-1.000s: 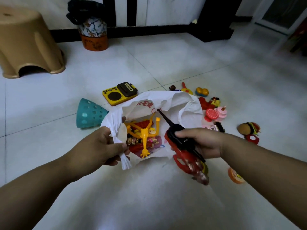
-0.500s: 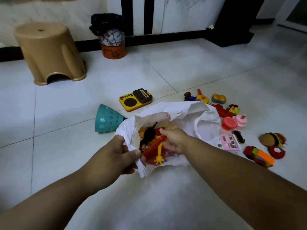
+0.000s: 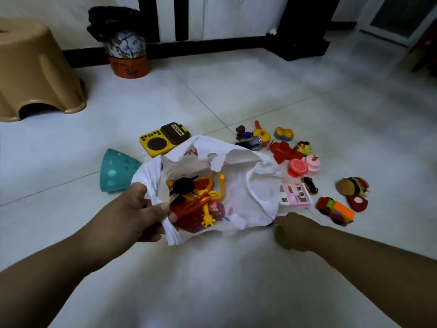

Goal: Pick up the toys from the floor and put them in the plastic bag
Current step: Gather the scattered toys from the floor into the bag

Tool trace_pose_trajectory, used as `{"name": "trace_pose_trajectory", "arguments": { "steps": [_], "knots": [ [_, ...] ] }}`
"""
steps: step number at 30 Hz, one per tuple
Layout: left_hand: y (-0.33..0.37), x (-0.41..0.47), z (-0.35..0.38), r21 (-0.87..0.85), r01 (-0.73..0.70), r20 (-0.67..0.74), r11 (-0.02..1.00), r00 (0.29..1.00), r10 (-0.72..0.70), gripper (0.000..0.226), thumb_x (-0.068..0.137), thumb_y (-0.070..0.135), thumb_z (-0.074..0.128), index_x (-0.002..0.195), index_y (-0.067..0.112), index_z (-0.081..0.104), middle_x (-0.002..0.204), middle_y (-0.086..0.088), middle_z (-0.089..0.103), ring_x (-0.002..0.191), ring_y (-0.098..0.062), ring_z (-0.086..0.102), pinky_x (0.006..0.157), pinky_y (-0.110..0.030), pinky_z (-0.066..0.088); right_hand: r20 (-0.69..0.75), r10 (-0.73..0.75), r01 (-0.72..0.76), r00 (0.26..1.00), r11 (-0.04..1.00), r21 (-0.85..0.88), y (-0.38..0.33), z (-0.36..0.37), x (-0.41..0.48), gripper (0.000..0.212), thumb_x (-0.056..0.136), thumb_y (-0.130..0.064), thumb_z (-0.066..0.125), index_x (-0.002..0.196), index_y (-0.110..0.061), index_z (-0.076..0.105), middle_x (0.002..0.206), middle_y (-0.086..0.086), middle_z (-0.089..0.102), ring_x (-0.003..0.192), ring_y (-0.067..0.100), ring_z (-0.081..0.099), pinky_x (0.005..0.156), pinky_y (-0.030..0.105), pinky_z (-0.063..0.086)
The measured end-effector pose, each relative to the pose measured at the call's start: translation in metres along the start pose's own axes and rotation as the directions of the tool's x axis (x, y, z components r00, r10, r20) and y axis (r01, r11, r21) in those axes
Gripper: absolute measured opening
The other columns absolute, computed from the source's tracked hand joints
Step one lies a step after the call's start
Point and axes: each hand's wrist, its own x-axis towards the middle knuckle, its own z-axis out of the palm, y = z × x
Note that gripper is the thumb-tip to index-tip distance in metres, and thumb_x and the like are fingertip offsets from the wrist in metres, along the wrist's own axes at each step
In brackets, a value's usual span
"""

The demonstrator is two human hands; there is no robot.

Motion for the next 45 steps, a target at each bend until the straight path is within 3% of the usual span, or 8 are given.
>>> {"name": "trace_pose_trajectory", "arguments": {
  "steps": [7, 15, 19, 22, 25, 35, 40, 45],
  "knots": [
    [0.022, 0.008, 0.016, 0.094, -0.012, 0.002, 0.995, 1.0, 0.012, 0.014, 0.091, 0.014, 0.058, 0.093, 0.003, 0.049, 0.073, -0.006, 0.075, 0.055, -0.009, 0.064, 0.063, -0.03, 0.059, -0.101, 0.211, -0.184, 0.972, 0.957, 0.226, 0.026, 0.053, 0.038, 0.076, 0.083, -0.042, 0.062, 0.146, -0.03, 0.021, 0.147, 0.014, 0.027, 0.127, 0.037, 0.04, 0.103, 0.042, 0.041],
    [0.023, 0.02, 0.025, 0.069, -0.013, 0.029, 0.998, 1.0, 0.011, 0.01, 0.093, 0.012, 0.056, 0.093, 0.006, 0.048, 0.073, -0.006, 0.074, 0.056, -0.011, 0.061, 0.063, -0.032, 0.056, -0.18, 0.144, -0.094, 0.973, 0.962, 0.258, 0.021, 0.082, 0.035, 0.047, 0.086, -0.046, 0.056, 0.126, -0.026, 0.042, 0.124, 0.007, 0.05, 0.105, 0.03, 0.053, 0.086, 0.034, 0.045],
    [0.021, 0.022, 0.025, 0.064, -0.005, 0.002, 0.998, 1.0, 0.004, 0.027, 0.09, 0.014, 0.059, 0.102, -0.006, 0.045, 0.091, -0.027, 0.07, 0.067, -0.023, 0.06, 0.063, -0.035, 0.056, -0.217, 0.134, -0.042, 0.967, 0.923, 0.383, 0.016, 0.069, 0.034, 0.07, 0.081, -0.039, 0.061, 0.142, -0.031, 0.029, 0.114, 0.004, 0.059, 0.097, 0.024, 0.059, 0.077, 0.031, 0.047],
    [0.02, 0.019, 0.025, 0.061, 0.011, -0.011, 0.998, 1.0, -0.01, 0.037, 0.09, 0.013, 0.059, 0.109, -0.012, 0.04, 0.096, -0.038, 0.062, 0.071, -0.028, 0.054, 0.055, -0.027, 0.054, -0.207, 0.165, -0.032, 0.964, 0.848, 0.528, 0.02, 0.046, 0.046, 0.078, 0.08, -0.044, 0.06, 0.147, -0.033, 0.019, 0.127, 0.006, 0.058, 0.113, 0.029, 0.057, 0.091, 0.038, 0.046],
    [0.019, 0.018, 0.025, 0.076, 0.016, -0.006, 0.997, 1.0, -0.016, 0.034, 0.091, 0.012, 0.06, 0.11, -0.011, 0.044, 0.086, -0.025, 0.072, 0.07, -0.027, 0.058, 0.055, -0.025, 0.055, -0.223, 0.159, -0.035, 0.962, 0.879, 0.475, 0.019, 0.028, 0.066, 0.07, 0.083, -0.055, 0.055, 0.143, -0.03, 0.03, 0.142, 0.005, 0.048, 0.128, 0.029, 0.047, 0.104, 0.043, 0.039],
    [0.015, 0.016, 0.018, 0.078, 0.024, -0.085, 0.997, 0.996, -0.017, 0.029, 0.092, 0.011, 0.055, 0.113, -0.008, 0.046, 0.077, -0.01, 0.075, 0.07, -0.025, 0.062, 0.065, -0.035, 0.054, -0.093, 0.229, -0.15, 0.969, 0.846, 0.512, 0.01, 0.034, 0.105, 0.054, 0.086, -0.059, 0.04, 0.127, -0.027, 0.052, 0.132, 0.007, 0.056, 0.117, 0.029, 0.054, 0.101, 0.048, 0.042],
    [0.016, 0.016, 0.026, 0.085, 0.02, -0.081, 0.996, 0.997, -0.014, 0.047, 0.088, 0.014, 0.065, 0.123, -0.007, 0.041, 0.083, -0.025, 0.07, 0.074, -0.032, 0.056, 0.07, -0.043, 0.053, -0.085, 0.27, -0.185, 0.959, 0.825, 0.534, 0.023, 0.052, 0.075, 0.065, 0.083, -0.067, 0.041, 0.133, -0.026, 0.044, 0.132, 0.009, 0.055, 0.12, 0.031, 0.053, 0.1, 0.044, 0.041],
    [0.016, 0.018, 0.031, 0.12, -0.007, -0.035, 0.993, 0.999, 0.011, 0.032, 0.091, 0.009, 0.057, 0.114, -0.009, 0.045, 0.088, -0.037, 0.062, 0.072, -0.031, 0.052, 0.068, -0.043, 0.05, -0.147, 0.332, -0.175, 0.932, 0.766, 0.619, 0.037, 0.051, 0.03, 0.047, 0.09, -0.056, 0.046, 0.124, -0.023, 0.046, 0.102, 0.007, 0.06, 0.091, 0.026, 0.056, 0.08, 0.035, 0.042]
  ]
}}
